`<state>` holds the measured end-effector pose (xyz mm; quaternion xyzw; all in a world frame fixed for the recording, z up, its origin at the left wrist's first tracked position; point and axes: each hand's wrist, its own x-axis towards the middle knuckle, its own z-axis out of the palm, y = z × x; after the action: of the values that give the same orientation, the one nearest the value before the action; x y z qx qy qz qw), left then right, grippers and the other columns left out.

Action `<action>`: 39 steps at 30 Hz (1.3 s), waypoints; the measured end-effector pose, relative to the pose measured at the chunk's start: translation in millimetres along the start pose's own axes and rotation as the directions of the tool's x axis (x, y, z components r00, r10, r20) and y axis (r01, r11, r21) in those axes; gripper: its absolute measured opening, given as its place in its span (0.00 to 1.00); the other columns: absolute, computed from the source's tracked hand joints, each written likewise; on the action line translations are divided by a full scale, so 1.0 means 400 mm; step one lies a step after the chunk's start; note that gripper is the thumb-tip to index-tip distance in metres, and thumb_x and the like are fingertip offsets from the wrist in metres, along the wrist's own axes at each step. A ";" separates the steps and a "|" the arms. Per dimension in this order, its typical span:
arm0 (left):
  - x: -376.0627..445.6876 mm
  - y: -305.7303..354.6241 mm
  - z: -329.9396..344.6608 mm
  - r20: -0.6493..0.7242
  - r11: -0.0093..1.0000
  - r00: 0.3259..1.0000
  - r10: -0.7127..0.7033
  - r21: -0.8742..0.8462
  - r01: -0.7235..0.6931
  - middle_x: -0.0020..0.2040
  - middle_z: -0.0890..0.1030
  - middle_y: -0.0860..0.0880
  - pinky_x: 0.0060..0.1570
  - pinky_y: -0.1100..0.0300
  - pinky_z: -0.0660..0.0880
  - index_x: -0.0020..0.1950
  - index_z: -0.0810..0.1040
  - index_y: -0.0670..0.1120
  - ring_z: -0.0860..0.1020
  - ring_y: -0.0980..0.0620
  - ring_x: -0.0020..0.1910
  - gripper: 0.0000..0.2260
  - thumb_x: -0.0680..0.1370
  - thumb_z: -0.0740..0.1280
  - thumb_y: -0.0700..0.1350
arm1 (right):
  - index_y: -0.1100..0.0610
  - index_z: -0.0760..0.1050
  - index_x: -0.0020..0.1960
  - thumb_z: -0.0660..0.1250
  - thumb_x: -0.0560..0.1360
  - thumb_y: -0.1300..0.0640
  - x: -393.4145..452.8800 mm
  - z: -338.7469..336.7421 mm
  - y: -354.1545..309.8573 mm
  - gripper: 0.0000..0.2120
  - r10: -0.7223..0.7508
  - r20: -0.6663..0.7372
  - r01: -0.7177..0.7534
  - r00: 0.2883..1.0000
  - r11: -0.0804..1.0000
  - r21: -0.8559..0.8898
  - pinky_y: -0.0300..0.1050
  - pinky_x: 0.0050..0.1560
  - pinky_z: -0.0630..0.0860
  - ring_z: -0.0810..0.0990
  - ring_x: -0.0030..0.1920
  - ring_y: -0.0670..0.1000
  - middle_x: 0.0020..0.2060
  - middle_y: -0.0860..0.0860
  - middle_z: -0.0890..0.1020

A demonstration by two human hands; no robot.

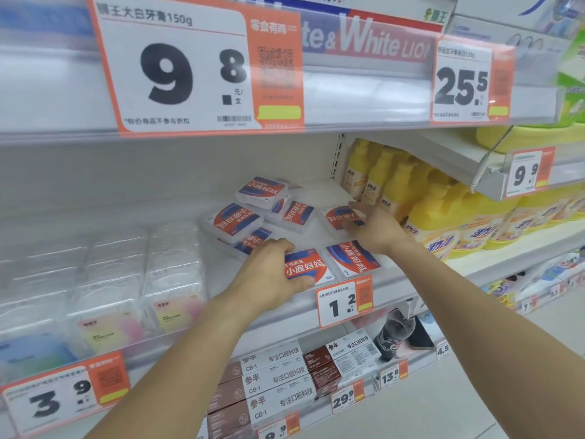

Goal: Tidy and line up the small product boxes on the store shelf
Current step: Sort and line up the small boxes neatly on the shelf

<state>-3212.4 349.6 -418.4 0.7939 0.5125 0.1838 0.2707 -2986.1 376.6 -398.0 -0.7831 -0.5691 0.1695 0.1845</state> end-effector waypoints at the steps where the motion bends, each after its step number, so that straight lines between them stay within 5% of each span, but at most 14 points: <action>1: 0.000 0.000 0.004 0.002 1.000 1.000 0.003 -0.004 -0.003 0.66 0.75 0.49 0.56 0.62 0.69 0.70 0.69 0.47 0.73 0.52 0.63 0.31 0.71 0.74 0.55 | 0.50 0.65 0.75 0.62 0.81 0.47 -0.017 -0.009 -0.001 0.24 -0.010 -0.018 0.010 1.000 1.000 -0.029 0.47 0.49 0.79 0.79 0.61 0.57 0.70 0.54 0.74; 3: 0.000 0.001 0.010 0.016 1.000 1.000 0.009 -0.019 -0.008 0.67 0.73 0.49 0.61 0.59 0.69 0.71 0.67 0.48 0.70 0.51 0.66 0.30 0.73 0.73 0.54 | 0.53 0.70 0.69 0.62 0.79 0.42 -0.048 -0.032 -0.001 0.23 -0.016 -0.042 0.013 0.999 0.997 -0.078 0.45 0.46 0.75 0.80 0.57 0.55 0.64 0.54 0.78; 5: -0.001 0.006 0.014 0.032 1.000 0.999 0.000 -0.017 0.000 0.68 0.71 0.48 0.65 0.55 0.67 0.72 0.65 0.49 0.66 0.49 0.69 0.29 0.75 0.72 0.52 | 0.53 0.73 0.61 0.65 0.75 0.35 -0.086 -0.062 -0.008 0.25 0.045 0.099 -0.026 0.994 0.982 -0.186 0.42 0.49 0.70 0.78 0.55 0.54 0.54 0.51 0.79; 7: -0.002 0.011 0.017 0.029 1.000 1.000 -0.010 0.003 0.010 0.68 0.70 0.47 0.66 0.53 0.66 0.72 0.65 0.48 0.64 0.48 0.69 0.28 0.76 0.70 0.52 | 0.55 0.74 0.63 0.71 0.70 0.36 -0.100 -0.070 -0.007 0.30 0.106 0.255 -0.031 0.961 0.959 -0.282 0.42 0.53 0.70 0.77 0.58 0.53 0.55 0.51 0.78; 10: -0.002 0.010 0.017 0.024 1.000 1.000 -0.016 0.005 0.016 0.67 0.71 0.46 0.65 0.54 0.65 0.71 0.68 0.48 0.64 0.48 0.69 0.26 0.76 0.70 0.52 | 0.55 0.72 0.69 0.78 0.69 0.54 -0.081 -0.070 0.011 0.31 -0.005 0.260 0.011 0.965 1.000 -0.021 0.42 0.55 0.73 0.77 0.59 0.52 0.64 0.51 0.78; 13: -0.006 0.005 0.015 0.009 1.000 1.000 -0.012 0.002 0.012 0.66 0.71 0.47 0.65 0.54 0.65 0.71 0.69 0.49 0.64 0.48 0.69 0.26 0.75 0.70 0.53 | 0.54 0.73 0.68 0.72 0.70 0.70 -0.059 -0.063 0.023 0.29 -0.139 0.219 0.085 0.966 0.968 0.236 0.38 0.52 0.72 0.73 0.64 0.48 0.64 0.49 0.76; 16: -0.007 0.006 0.015 -0.001 1.000 1.000 -0.005 -0.014 0.005 0.66 0.72 0.48 0.64 0.55 0.66 0.71 0.69 0.49 0.66 0.49 0.68 0.26 0.75 0.71 0.53 | 0.52 0.76 0.65 0.73 0.72 0.61 -0.045 -0.042 0.029 0.22 -0.139 0.219 0.093 0.966 0.974 0.205 0.42 0.54 0.74 0.76 0.62 0.51 0.62 0.48 0.77; 20: 0.000 0.012 0.014 0.045 1.000 0.999 0.019 -0.022 -0.018 0.66 0.73 0.49 0.65 0.54 0.70 0.71 0.69 0.50 0.69 0.50 0.66 0.26 0.75 0.71 0.53 | 0.51 0.74 0.67 0.77 0.70 0.55 -0.041 -0.054 0.048 0.27 -0.186 0.312 0.166 0.932 0.982 0.091 0.49 0.63 0.76 0.77 0.61 0.51 0.62 0.46 0.77; 29: 0.012 0.021 0.015 0.071 0.999 0.996 0.044 0.013 -0.045 0.64 0.74 0.49 0.60 0.58 0.71 0.69 0.71 0.50 0.71 0.51 0.63 0.27 0.73 0.73 0.54 | 0.48 0.77 0.63 0.80 0.67 0.53 -0.042 -0.083 0.045 0.26 -0.164 0.425 0.163 0.890 0.986 0.038 0.40 0.53 0.76 0.77 0.58 0.48 0.58 0.44 0.78; 31: 0.012 0.024 0.015 0.075 0.999 0.996 0.039 0.016 -0.040 0.65 0.73 0.49 0.60 0.58 0.71 0.70 0.71 0.49 0.71 0.51 0.63 0.26 0.74 0.72 0.54 | 0.49 0.77 0.64 0.78 0.69 0.51 -0.035 -0.090 0.034 0.25 -0.138 0.439 0.144 0.888 0.989 0.019 0.43 0.59 0.75 0.77 0.59 0.48 0.59 0.44 0.79; 34: 0.014 0.031 0.013 0.069 0.999 0.997 0.030 0.013 -0.031 0.66 0.73 0.48 0.59 0.59 0.70 0.71 0.70 0.50 0.72 0.51 0.63 0.25 0.76 0.69 0.54 | 0.52 0.77 0.65 0.74 0.72 0.48 -0.011 -0.096 0.017 0.23 -0.128 0.341 0.132 0.931 0.991 0.012 0.47 0.64 0.74 0.78 0.60 0.50 0.60 0.47 0.81; 39: 0.013 0.046 0.011 0.105 0.999 0.994 0.034 0.034 -0.038 0.67 0.72 0.48 0.58 0.60 0.70 0.72 0.69 0.50 0.72 0.51 0.63 0.25 0.77 0.69 0.54 | 0.53 0.73 0.69 0.68 0.77 0.50 0.064 -0.039 -0.006 0.22 -0.095 0.021 0.096 0.995 0.995 -0.038 0.42 0.54 0.72 0.76 0.64 0.55 0.67 0.52 0.76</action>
<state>-3194.8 347.4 -410.4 0.8162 0.4866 0.1377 0.2795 -2973.0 400.4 -384.7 -0.7568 -0.6108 0.1571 0.1716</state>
